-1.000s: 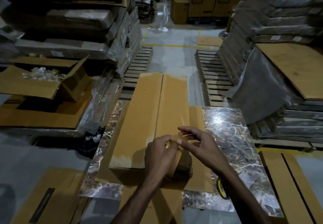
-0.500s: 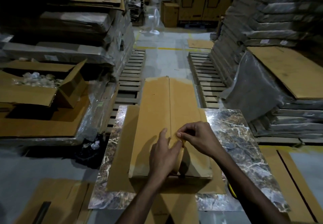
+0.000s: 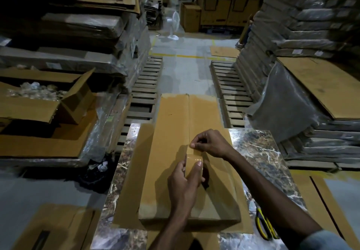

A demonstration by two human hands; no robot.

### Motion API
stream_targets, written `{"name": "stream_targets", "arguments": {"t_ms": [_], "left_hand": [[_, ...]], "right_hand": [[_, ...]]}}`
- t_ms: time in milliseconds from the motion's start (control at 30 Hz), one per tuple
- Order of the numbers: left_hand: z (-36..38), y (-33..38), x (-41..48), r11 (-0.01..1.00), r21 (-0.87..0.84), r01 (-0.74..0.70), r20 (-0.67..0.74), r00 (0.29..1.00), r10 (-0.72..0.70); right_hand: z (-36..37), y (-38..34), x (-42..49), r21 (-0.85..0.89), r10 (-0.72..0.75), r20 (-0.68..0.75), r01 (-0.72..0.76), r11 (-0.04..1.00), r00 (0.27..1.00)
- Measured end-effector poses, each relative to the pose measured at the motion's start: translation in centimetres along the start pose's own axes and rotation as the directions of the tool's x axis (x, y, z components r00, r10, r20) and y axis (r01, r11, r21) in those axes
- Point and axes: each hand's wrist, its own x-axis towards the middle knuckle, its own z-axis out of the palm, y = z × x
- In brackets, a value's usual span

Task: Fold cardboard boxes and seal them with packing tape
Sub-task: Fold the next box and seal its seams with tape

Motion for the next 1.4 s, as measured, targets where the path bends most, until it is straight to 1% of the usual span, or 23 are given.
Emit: {"name": "stream_targets", "arguments": {"t_ms": [100,133,233,333,400,500,533,600,667,800,900,1000,1133,1233,1400], "left_hand": [[0.8,1.1,1.6,0.996,0.059,-0.06,-0.013,0.998,0.061],[1.1,1.4,2.2,0.996,0.068,-0.065,-0.028,0.997,0.067],[2.2,1.4,4.5,0.996,0.037,-0.075,-0.105,0.991,0.079],[3.2,1.3,5.9,0.999,-0.006,-0.04,-0.149,0.988,0.038],[4.0,1.5,7.0,0.999,-0.036,-0.031,-0.177,0.984,0.024],[4.7,2.0,9.3,0.998,-0.04,-0.05,-0.236,0.971,0.039],[4.8,2.3,10.0,0.998,-0.044,-0.054,-0.244,0.969,0.042],[5.1,2.7,11.2,0.998,-0.04,-0.046,-0.22,0.975,0.036],[5.3,3.3,12.0,0.997,-0.064,-0.036,-0.184,0.983,0.024],[5.9,3.7,13.9,0.99,-0.142,-0.013,-0.215,0.977,-0.018],[6.3,4.1,15.3,0.985,-0.174,-0.02,-0.233,0.972,-0.021],[7.0,4.3,16.5,0.986,-0.161,-0.036,-0.266,0.964,-0.009],[8.0,4.7,17.7,0.984,-0.169,-0.058,-0.278,0.961,0.009],[8.5,5.0,17.7,0.981,-0.184,-0.052,-0.273,0.962,-0.001],[9.0,4.9,18.5,0.973,-0.225,-0.044,-0.316,0.948,-0.03]], "right_hand": [[-0.7,1.0,3.0,0.009,0.022,0.068,-0.023,1.0,0.997],[-1.1,1.4,4.1,0.013,0.028,0.072,-0.029,1.0,0.997],[-2.8,2.4,7.7,0.034,0.04,0.022,-0.041,0.999,0.999],[-4.9,3.4,11.7,0.033,0.062,0.002,-0.062,0.998,0.998],[-5.9,4.1,14.6,0.024,0.069,0.033,-0.069,0.997,0.997],[-5.5,5.1,18.4,-0.005,0.064,0.099,-0.064,0.998,0.993],[-5.3,5.5,19.5,-0.024,0.066,0.085,-0.064,0.998,0.994],[-5.5,6.2,21.5,-0.085,0.07,0.0,-0.07,0.994,0.998],[-6.2,7.1,23.6,-0.092,0.075,-0.037,-0.079,0.993,0.996],[-7.6,8.1,27.3,-0.078,0.058,0.079,-0.052,0.996,0.995],[-8.5,8.4,29.8,-0.103,0.046,0.054,-0.04,0.994,0.998],[-9.0,8.9,32.0,-0.081,0.059,0.053,-0.054,0.995,0.997],[-9.5,9.4,34.4,-0.134,0.049,-0.042,-0.054,0.99,0.998],[-9.4,10.0,35.8,-0.175,0.068,0.008,-0.065,0.982,0.998],[-8.6,10.5,37.4,-0.214,0.047,0.065,-0.032,0.976,0.997]]}}
